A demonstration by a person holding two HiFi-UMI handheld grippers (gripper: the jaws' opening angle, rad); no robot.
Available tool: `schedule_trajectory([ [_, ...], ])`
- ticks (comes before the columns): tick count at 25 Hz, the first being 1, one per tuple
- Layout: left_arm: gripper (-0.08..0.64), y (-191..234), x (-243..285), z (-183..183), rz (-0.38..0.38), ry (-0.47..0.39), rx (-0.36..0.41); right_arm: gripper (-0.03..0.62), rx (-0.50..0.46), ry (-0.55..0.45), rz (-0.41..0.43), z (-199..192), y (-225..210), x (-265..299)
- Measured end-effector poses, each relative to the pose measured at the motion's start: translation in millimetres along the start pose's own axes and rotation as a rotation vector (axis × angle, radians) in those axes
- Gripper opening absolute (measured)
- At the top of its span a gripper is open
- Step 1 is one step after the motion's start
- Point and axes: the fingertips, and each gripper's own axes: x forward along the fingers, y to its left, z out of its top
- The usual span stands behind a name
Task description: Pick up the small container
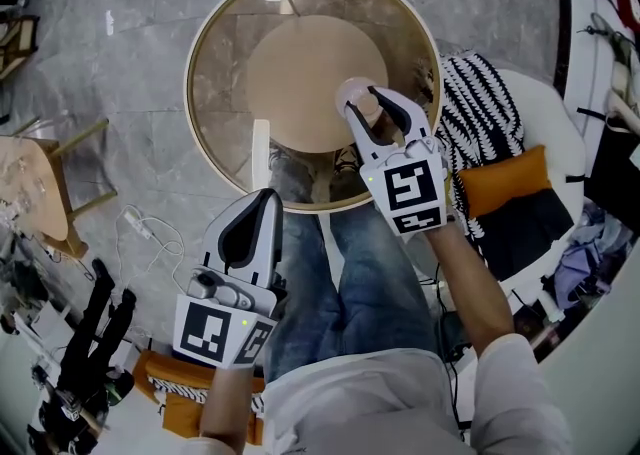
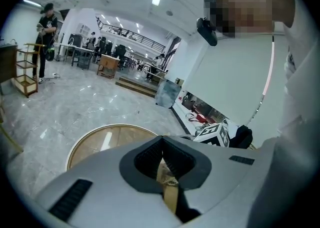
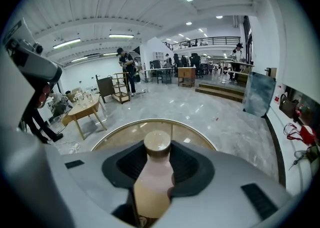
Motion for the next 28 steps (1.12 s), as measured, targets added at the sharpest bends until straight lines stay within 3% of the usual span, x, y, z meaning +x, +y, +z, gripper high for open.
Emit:
schedule_trajectory([
  [28,0.018,-35.5,-24.3,41.8,-0.012,-0.06,0.023,0.149,-0.047,-0.014,0.08,48.1,33.9,-81.4],
])
